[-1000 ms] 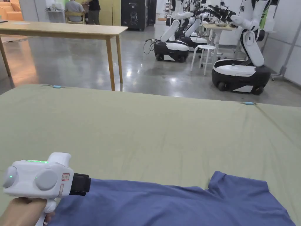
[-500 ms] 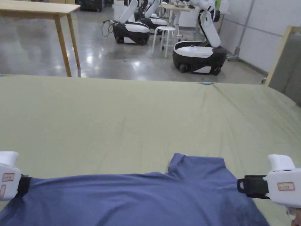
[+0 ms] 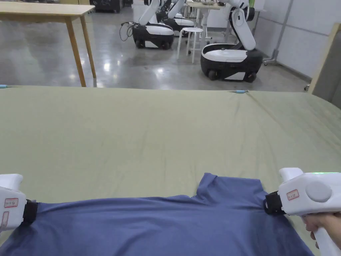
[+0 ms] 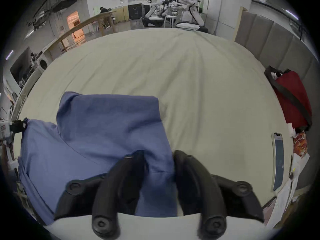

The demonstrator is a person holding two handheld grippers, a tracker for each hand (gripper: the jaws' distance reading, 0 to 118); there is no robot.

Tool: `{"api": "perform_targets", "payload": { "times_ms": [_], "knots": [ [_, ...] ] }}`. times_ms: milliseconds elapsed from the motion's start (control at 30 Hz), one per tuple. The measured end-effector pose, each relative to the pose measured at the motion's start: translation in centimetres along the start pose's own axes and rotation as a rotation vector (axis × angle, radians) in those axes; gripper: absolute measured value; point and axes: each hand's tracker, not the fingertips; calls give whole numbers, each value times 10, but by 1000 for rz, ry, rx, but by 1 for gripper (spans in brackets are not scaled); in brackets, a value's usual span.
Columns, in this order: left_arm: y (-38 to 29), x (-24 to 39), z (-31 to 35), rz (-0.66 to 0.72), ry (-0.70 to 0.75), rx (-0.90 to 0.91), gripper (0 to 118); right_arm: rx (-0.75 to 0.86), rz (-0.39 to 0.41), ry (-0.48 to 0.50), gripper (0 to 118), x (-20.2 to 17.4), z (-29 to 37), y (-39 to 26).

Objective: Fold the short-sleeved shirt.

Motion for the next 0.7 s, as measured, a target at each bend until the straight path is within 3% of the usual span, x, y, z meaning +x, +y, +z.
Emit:
{"api": "perform_targets", "payload": {
  "times_ms": [33,133,400,600,700],
  "knots": [
    [-2,1,3,1,0,0,5,5,0,0,3,0,5,-2],
    [-6,1,18,-8,1,10,5,56,-29,49,3,2,30,-9],
    [-27,-16,94,-39,-58,80,5,204,-12,93,3,10,128,-39],
    [-71,-31,159,-26,-107,157,5,259,21,107,3,6,191,-97],
    [-98,-35,187,-34,-118,191,5,282,1,118,3,4,211,-129]
  ]
}}
